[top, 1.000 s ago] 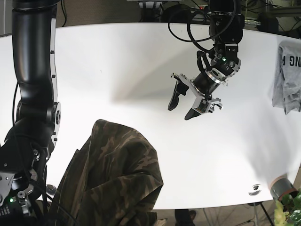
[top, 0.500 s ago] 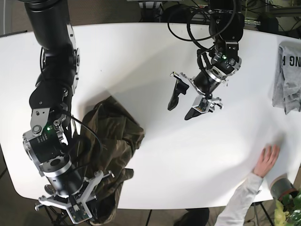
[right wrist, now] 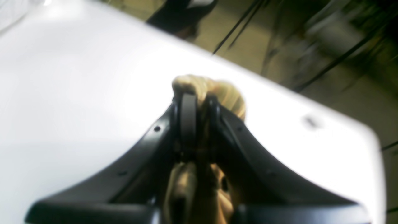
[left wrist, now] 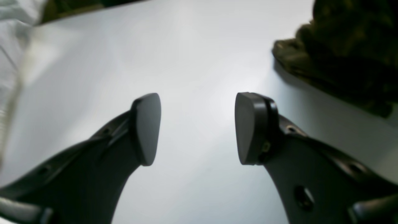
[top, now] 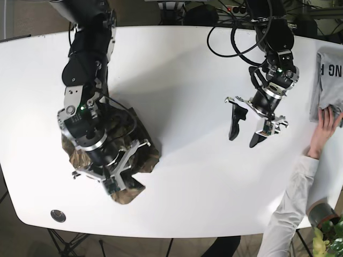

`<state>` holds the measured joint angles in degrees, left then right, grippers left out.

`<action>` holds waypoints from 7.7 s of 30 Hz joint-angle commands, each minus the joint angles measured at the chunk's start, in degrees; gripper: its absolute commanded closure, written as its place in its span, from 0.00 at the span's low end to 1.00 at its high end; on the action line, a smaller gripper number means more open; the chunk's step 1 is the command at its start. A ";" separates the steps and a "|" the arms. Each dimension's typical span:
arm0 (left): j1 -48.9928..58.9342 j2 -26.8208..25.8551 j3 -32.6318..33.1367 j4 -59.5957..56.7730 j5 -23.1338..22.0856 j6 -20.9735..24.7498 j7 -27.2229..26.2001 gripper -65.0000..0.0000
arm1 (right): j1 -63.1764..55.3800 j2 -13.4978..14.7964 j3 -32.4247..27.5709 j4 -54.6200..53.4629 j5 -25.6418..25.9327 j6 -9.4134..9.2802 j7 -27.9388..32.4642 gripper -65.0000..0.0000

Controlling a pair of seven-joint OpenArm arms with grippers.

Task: Fold the T-shirt properly
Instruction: 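Lower the camouflage shirt onto the table with the right gripper, then release the shirt and move the right gripper over its crumpled top, then grasp the camouflage shirt's edge with the right gripper, then lift the shirt high with the right gripper, letting it hang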

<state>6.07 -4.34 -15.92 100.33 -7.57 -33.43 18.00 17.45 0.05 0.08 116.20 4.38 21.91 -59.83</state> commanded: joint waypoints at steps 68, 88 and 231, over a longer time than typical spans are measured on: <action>7.52 -0.36 1.20 2.13 -0.73 -6.57 7.80 0.47 | -17.50 -0.01 10.87 -1.17 15.18 -0.15 5.46 0.44; 7.25 -10.21 -5.48 -0.60 -1.09 -6.57 7.54 0.47 | -21.80 5.88 -16.30 -0.64 14.56 7.93 4.32 0.44; 0.92 -7.93 13.51 -9.83 -12.51 4.46 7.63 0.26 | 54.24 2.01 -13.22 -22.71 -16.91 9.60 4.23 0.97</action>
<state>7.90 -11.66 -2.35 90.50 -19.42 -30.20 26.68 69.56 2.09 -13.74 92.84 -12.25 32.36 -57.25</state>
